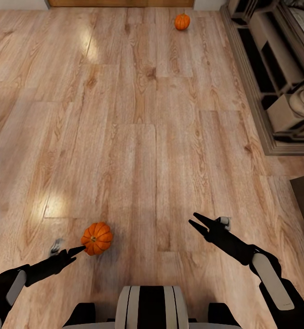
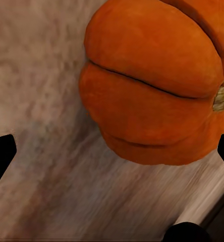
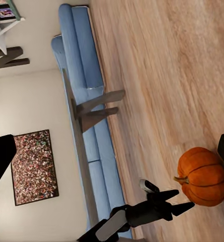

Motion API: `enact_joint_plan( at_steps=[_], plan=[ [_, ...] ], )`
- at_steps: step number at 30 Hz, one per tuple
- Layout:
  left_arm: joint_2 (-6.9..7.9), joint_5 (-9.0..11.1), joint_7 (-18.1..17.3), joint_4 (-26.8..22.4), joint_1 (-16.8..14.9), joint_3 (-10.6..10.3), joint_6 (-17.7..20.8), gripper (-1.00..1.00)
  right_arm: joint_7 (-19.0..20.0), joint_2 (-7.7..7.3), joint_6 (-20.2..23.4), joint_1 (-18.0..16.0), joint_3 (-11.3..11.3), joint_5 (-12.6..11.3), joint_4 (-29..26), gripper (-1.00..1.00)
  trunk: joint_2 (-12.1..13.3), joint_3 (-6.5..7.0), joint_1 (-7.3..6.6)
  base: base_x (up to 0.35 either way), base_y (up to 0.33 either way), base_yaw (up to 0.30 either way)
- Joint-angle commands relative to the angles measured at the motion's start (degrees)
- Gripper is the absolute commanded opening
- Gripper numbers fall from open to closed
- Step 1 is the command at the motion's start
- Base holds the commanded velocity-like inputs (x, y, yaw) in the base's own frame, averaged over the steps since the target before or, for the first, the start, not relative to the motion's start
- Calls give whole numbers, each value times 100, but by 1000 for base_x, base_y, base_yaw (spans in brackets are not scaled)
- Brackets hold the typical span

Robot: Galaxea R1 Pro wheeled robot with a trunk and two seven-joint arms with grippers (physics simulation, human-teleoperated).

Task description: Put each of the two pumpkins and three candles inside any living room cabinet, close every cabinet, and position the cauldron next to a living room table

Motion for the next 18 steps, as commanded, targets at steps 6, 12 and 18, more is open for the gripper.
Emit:
enact_joint_plan(
  at_steps=[6,12,18],
  plan=[
    [-185,1,25,19,-2,-5,-98,100,-194,120,-42,-4,41,74,8,100,0,0,0,0,0,0],
    [-190,88,7,-14,-2,-8,-37,100,-386,313,-23,-5,50,275,8,100,0,0,0,0,0,0],
    [-190,90,6,-16,-2,-10,-35,100,-579,391,-22,-5,51,316,8,100,0,0,0,0,0,0]
  ],
)
